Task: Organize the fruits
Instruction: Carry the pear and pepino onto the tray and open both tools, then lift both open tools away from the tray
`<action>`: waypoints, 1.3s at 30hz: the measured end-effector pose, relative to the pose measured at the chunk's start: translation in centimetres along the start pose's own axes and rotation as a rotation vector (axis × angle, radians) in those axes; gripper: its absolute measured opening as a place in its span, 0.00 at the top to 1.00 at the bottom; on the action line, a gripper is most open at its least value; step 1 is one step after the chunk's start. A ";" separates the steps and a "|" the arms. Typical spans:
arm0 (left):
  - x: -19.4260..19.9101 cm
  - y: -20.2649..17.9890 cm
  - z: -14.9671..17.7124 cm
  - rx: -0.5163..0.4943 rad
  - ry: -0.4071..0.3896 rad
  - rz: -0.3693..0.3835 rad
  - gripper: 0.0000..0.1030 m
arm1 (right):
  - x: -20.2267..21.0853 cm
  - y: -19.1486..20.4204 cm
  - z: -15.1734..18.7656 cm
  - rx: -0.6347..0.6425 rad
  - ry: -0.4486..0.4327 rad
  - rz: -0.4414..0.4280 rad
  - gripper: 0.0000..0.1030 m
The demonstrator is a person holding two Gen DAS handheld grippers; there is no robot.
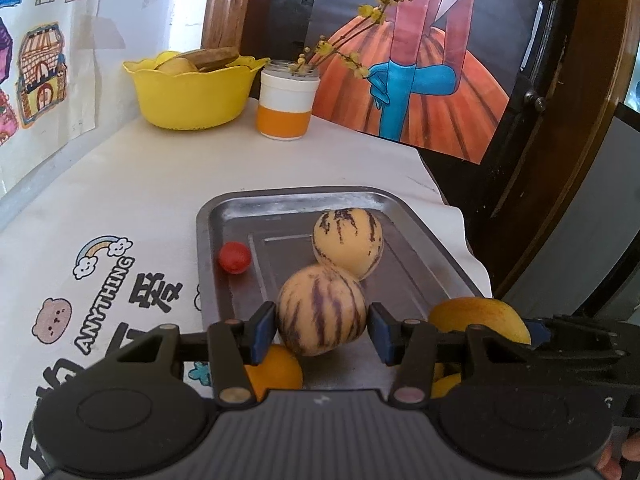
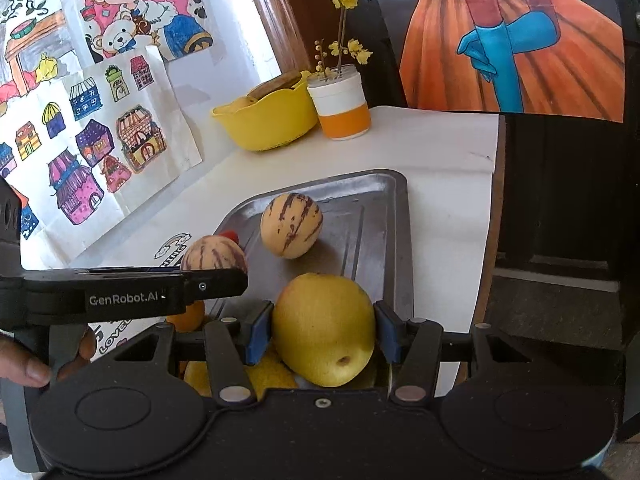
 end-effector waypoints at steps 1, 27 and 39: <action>0.1 -0.1 0.0 -0.006 -0.003 0.005 0.48 | 0.0 0.0 0.1 -0.010 -0.007 0.002 0.46; 6.0 1.9 -0.3 0.098 -0.132 0.007 0.01 | 6.5 4.1 1.1 0.065 -0.290 0.147 0.04; 10.1 3.2 1.6 0.102 -0.206 -0.039 0.01 | 9.5 7.3 2.7 0.129 -0.345 0.195 0.01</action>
Point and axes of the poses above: each gripper's, at about its wrist camera, not at the fingertips, and x roughly against the way its jaws point, y to its left, z to its underside, the point moved 5 cm from there along -x, roughly the way its jaws point, and after that the axes turned 7 degrees about -z, right-handed, at the moved point
